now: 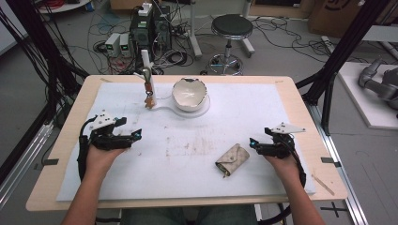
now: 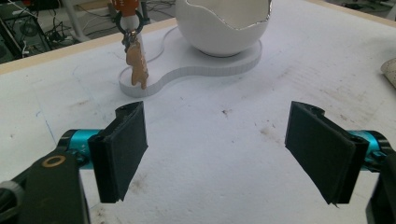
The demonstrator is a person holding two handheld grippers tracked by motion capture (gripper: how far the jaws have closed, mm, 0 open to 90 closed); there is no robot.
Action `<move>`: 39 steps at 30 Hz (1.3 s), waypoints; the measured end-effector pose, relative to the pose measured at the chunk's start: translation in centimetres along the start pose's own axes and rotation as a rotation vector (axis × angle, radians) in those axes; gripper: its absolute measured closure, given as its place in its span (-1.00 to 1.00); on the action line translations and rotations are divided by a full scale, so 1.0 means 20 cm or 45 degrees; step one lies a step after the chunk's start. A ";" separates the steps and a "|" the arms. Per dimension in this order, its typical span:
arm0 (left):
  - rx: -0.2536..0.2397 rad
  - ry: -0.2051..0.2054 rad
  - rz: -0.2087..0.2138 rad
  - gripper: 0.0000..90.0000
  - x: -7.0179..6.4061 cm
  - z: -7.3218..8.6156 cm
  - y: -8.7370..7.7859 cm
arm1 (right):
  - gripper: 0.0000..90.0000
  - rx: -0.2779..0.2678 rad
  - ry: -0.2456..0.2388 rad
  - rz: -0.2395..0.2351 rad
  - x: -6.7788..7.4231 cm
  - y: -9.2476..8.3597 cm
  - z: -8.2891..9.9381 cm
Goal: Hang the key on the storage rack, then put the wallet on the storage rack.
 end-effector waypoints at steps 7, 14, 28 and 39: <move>-0.013 0.000 -0.011 -0.59 0.02 0.01 -0.02 | -0.57 0.004 0.012 0.016 -0.01 0.00 0.00; -0.016 0.010 -0.004 -0.59 0.00 -0.01 -0.02 | -0.57 0.017 0.023 0.004 -0.03 0.01 0.01; 0.029 0.023 0.055 -0.59 -0.09 0.00 0.03 | -0.57 0.011 0.026 0.034 -0.04 0.00 0.00; 0.075 0.061 0.154 -0.59 -0.27 -0.04 0.16 | -0.57 -0.002 0.028 0.051 -0.07 -0.05 0.03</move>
Point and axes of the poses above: each handheld gripper's, and its own axes: y roughly forward along the jaws, z roughly out of its underside, x roughly to its left, the point moved 1 cm from there along y, roughly forward along the jaws, and after that the axes turned 1 degree about z, right-handed, at the moved point
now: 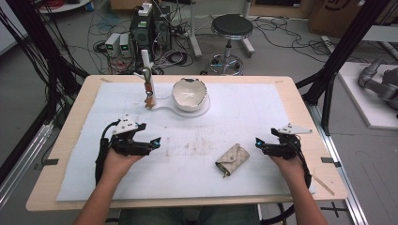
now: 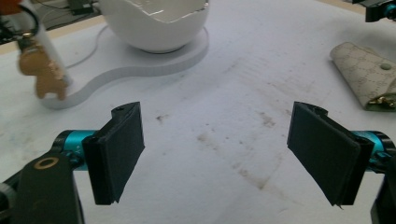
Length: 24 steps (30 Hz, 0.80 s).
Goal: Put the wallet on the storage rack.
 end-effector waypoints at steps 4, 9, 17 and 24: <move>0.013 0.014 0.043 -0.59 -0.06 -0.03 0.06 | -0.57 0.005 -0.003 -0.003 0.00 -0.01 0.01; 0.024 0.035 0.084 -0.59 -0.14 -0.06 0.12 | -0.57 0.000 -0.012 -0.006 0.01 -0.03 0.02; 0.071 0.050 0.132 -0.59 -0.31 -0.09 0.25 | -0.57 0.007 -0.008 -0.003 -0.01 -0.05 0.05; 0.142 0.115 0.160 -0.61 -0.48 -0.11 0.39 | -0.57 0.001 0.005 0.006 -0.03 -0.07 0.06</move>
Point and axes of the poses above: each handheld gripper's, and its own axes: y roughly forward along the jaws, z roughly out of its underside, x roughly to its left, the point moved 1 cm from there along y, roughly forward along the jaws, and after that the axes turned 1 degree about z, right-handed, at the moved point
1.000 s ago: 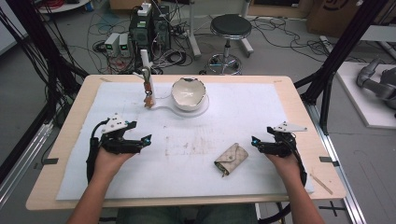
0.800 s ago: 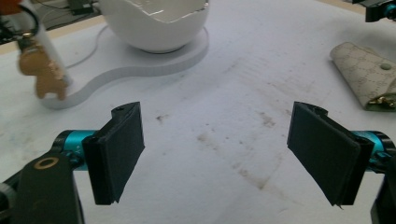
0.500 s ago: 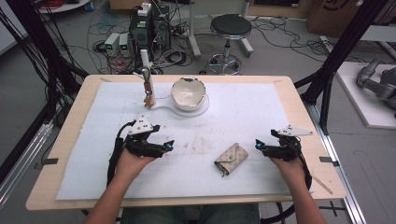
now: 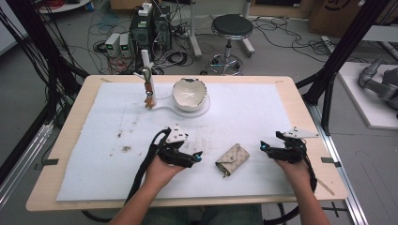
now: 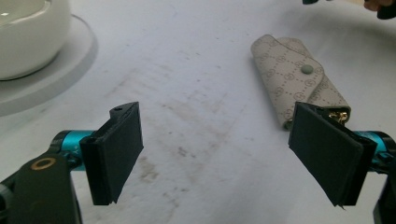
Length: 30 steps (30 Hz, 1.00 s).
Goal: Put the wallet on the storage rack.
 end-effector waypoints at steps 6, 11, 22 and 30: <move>0.024 0.019 0.037 -0.61 -0.10 -0.03 0.10 | -0.57 -0.004 -0.004 -0.002 0.00 0.00 0.00; 0.039 0.043 0.094 -0.61 -0.19 -0.06 0.20 | -0.57 -0.002 -0.011 -0.006 0.01 0.01 0.00; 0.080 0.052 0.106 -0.61 -0.31 -0.09 0.35 | -0.57 0.000 -0.017 -0.009 0.01 0.02 -0.01; 0.106 0.047 0.104 -0.61 -0.35 -0.07 0.42 | -0.57 -0.002 -0.019 -0.014 0.00 0.02 -0.01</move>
Point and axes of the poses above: each handheld gripper's, and its own axes: y roughly forward along the jaws, z roughly out of its underside, x roughly to its left, the point moved 1 cm from there along y, roughly forward along the jaws, and after that the axes turned 1 degree about z, right-handed, at the moved point
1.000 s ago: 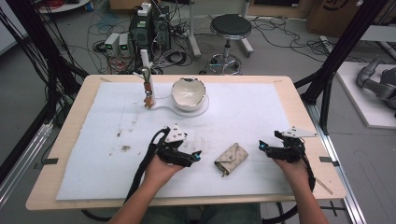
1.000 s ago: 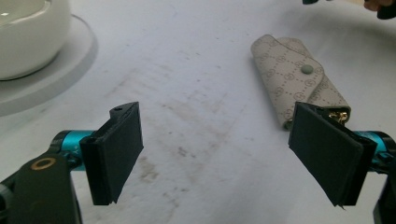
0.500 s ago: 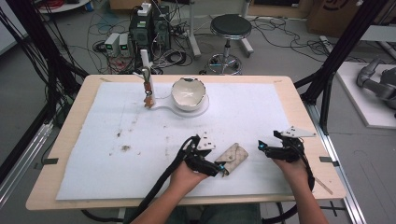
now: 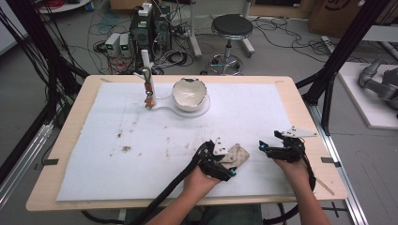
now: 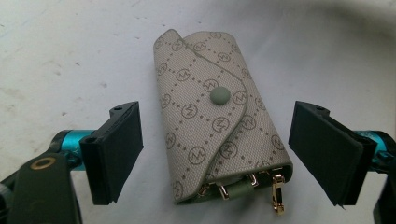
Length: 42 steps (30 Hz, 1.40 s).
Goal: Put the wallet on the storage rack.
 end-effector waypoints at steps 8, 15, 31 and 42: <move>0.062 0.047 -0.030 -0.61 -0.03 0.02 0.06 | -0.57 0.010 -0.004 -0.007 0.01 0.01 0.00; 0.091 0.093 -0.059 -0.62 -0.06 0.03 0.09 | -0.57 0.016 -0.009 -0.006 0.01 0.02 0.00; 0.068 0.060 -0.006 -0.26 -0.04 0.03 0.07 | -0.57 0.016 -0.018 -0.006 0.01 0.02 -0.01; 0.020 0.037 -0.001 -0.20 0.02 0.03 0.00 | -0.57 0.014 -0.017 -0.011 0.02 0.03 -0.01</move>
Point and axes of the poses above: each handheld gripper's, and its own axes: y roughly forward along the jaws, z roughly out of its underside, x roughly to its left, the point moved 1 cm from there along y, roughly forward along the jaws, and after that the axes turned 1 degree about z, right-handed, at the moved point
